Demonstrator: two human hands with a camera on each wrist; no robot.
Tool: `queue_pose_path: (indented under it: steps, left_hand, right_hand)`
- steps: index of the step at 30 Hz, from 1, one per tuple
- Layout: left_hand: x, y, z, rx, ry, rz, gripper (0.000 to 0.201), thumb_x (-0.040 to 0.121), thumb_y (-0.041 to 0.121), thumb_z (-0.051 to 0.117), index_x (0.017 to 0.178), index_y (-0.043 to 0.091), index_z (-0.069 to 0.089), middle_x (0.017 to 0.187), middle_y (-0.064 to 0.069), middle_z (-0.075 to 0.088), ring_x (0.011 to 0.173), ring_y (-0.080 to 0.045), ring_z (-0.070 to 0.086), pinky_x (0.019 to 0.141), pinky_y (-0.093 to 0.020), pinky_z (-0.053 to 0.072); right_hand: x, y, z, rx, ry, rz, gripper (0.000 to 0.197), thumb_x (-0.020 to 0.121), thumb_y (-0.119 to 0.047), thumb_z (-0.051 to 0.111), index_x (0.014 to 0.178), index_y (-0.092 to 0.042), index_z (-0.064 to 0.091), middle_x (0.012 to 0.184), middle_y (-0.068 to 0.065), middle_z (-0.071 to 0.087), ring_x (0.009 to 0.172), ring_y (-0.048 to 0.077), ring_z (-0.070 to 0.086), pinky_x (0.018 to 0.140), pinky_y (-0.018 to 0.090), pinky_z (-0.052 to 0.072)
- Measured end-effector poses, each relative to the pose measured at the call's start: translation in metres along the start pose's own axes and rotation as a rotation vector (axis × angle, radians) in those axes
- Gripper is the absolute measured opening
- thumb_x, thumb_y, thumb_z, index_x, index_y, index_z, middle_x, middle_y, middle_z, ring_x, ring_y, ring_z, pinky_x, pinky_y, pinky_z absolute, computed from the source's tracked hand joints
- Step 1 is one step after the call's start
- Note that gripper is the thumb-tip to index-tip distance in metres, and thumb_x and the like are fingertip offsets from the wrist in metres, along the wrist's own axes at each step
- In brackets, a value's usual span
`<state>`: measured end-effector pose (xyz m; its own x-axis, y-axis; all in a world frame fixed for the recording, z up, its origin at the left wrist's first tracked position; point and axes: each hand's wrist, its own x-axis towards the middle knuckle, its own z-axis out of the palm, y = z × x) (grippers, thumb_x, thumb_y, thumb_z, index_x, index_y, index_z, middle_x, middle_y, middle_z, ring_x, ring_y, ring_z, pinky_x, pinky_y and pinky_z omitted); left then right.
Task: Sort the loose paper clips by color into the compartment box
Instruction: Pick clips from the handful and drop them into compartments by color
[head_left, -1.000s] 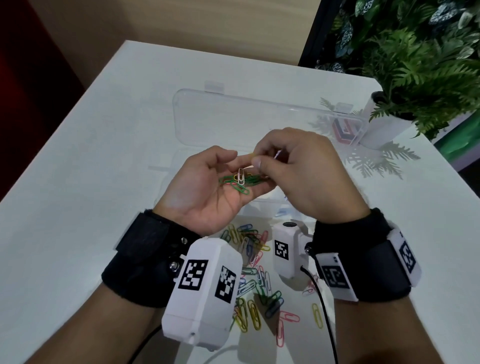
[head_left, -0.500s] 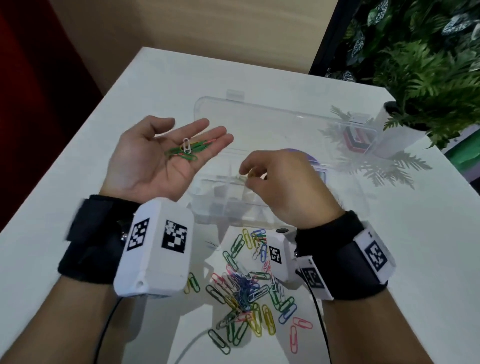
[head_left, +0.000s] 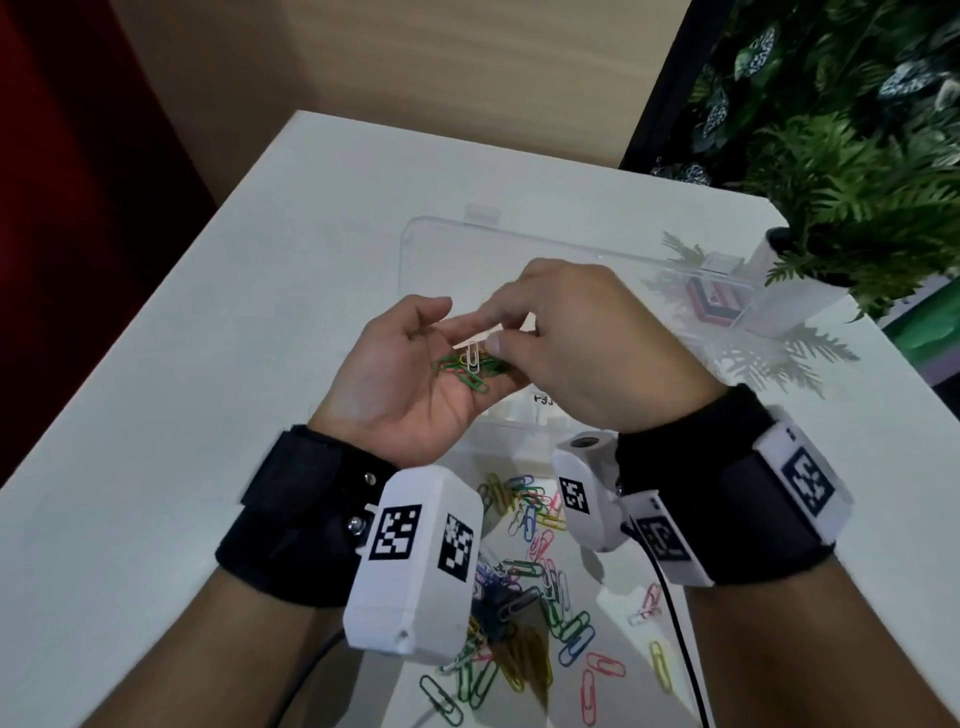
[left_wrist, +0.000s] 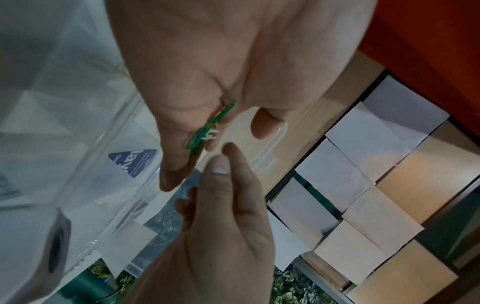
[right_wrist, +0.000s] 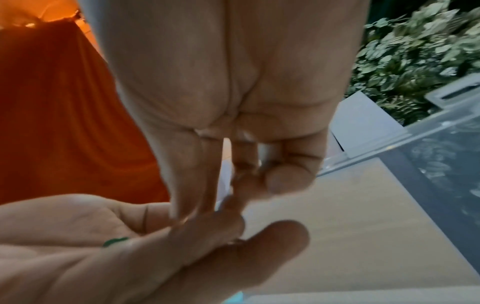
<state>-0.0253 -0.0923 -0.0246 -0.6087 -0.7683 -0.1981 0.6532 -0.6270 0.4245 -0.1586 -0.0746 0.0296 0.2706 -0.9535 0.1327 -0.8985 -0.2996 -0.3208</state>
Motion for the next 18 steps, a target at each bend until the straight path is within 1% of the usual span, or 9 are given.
queue_pose_path:
  steps: [2, 4, 6, 8, 10, 12, 15, 18]
  left_hand:
    - [0.0, 0.0, 0.0, -0.002, 0.013, 0.001, 0.043, 0.092, 0.023, 0.032, 0.106, -0.01, 0.056, 0.091, -0.017, 0.06, 0.071, -0.026, 0.065, 0.083, -0.041, 0.054]
    - [0.0, 0.0, 0.0, -0.011, 0.021, 0.002, 0.042, 0.086, 0.023, 0.037, 0.105, -0.01, 0.056, 0.086, -0.015, 0.056, 0.07, -0.025, 0.059, 0.083, -0.039, 0.054]
    - [0.001, 0.001, -0.001, -0.013, 0.039, -0.005, 0.042, 0.083, 0.023, 0.04, 0.102, -0.009, 0.058, 0.084, -0.015, 0.057, 0.068, -0.024, 0.058, 0.083, -0.037, 0.054]
    - [0.0, 0.0, -0.001, -0.018, 0.05, -0.011, 0.041, 0.084, 0.023, 0.04, 0.097, -0.01, 0.061, 0.086, -0.015, 0.057, 0.073, -0.024, 0.056, 0.079, -0.037, 0.055]
    - [0.0, 0.0, -0.001, -0.024, 0.054, -0.01, 0.043, 0.091, 0.024, 0.036, 0.098, -0.011, 0.06, 0.087, -0.015, 0.058, 0.08, -0.024, 0.052, 0.077, -0.037, 0.056]
    - [0.0, 0.0, -0.001, -0.017, 0.05, -0.006, 0.043, 0.094, 0.026, 0.033, 0.097, -0.01, 0.057, 0.086, -0.016, 0.059, 0.081, -0.025, 0.054, 0.075, -0.038, 0.057]
    - [0.0, 0.001, 0.0, 0.01, 0.039, 0.004, 0.044, 0.095, 0.026, 0.032, 0.09, -0.01, 0.056, 0.084, -0.02, 0.062, 0.077, -0.03, 0.061, 0.074, -0.04, 0.057]
    - [-0.002, 0.002, 0.002, 0.008, 0.025, 0.007, 0.043, 0.096, 0.025, 0.031, 0.092, -0.011, 0.056, 0.086, -0.024, 0.064, 0.082, -0.032, 0.063, 0.076, -0.043, 0.057]
  right_hand:
    - [0.002, -0.002, 0.0, -0.034, -0.089, 0.019, 0.018, 0.087, -0.022, 0.059, 0.098, -0.025, 0.072, 0.093, 0.0, 0.06, 0.085, 0.016, 0.055, 0.075, 0.031, 0.045]
    - [0.003, -0.005, 0.001, -0.07, -0.109, 0.041, 0.015, 0.085, -0.023, 0.061, 0.095, -0.021, 0.072, 0.092, 0.0, 0.062, 0.087, 0.018, 0.057, 0.074, 0.031, 0.047]
    - [0.006, -0.008, 0.004, -0.095, -0.108, 0.073, 0.012, 0.084, -0.021, 0.063, 0.093, -0.018, 0.071, 0.092, 0.001, 0.065, 0.087, 0.02, 0.059, 0.075, 0.033, 0.05]
    - [0.009, -0.01, 0.006, -0.099, -0.105, 0.104, 0.009, 0.082, -0.019, 0.064, 0.089, -0.017, 0.071, 0.089, 0.003, 0.067, 0.085, 0.022, 0.061, 0.073, 0.034, 0.053]
    - [0.011, -0.011, 0.008, -0.107, -0.107, 0.117, 0.007, 0.08, -0.015, 0.065, 0.084, -0.017, 0.07, 0.085, 0.004, 0.066, 0.081, 0.023, 0.062, 0.068, 0.033, 0.054]
    - [0.013, -0.011, 0.01, -0.114, -0.113, 0.117, 0.007, 0.079, -0.012, 0.065, 0.081, -0.017, 0.07, 0.082, 0.004, 0.066, 0.079, 0.023, 0.061, 0.065, 0.032, 0.053]
    - [0.015, -0.01, 0.009, -0.066, -0.104, 0.13, 0.007, 0.081, -0.015, 0.063, 0.076, -0.019, 0.066, 0.079, 0.0, 0.063, 0.076, 0.021, 0.06, 0.063, 0.031, 0.051]
    - [0.016, -0.008, 0.007, -0.015, -0.092, 0.118, 0.006, 0.08, -0.016, 0.066, 0.075, -0.019, 0.066, 0.072, -0.006, 0.059, 0.072, 0.015, 0.056, 0.059, 0.026, 0.045]
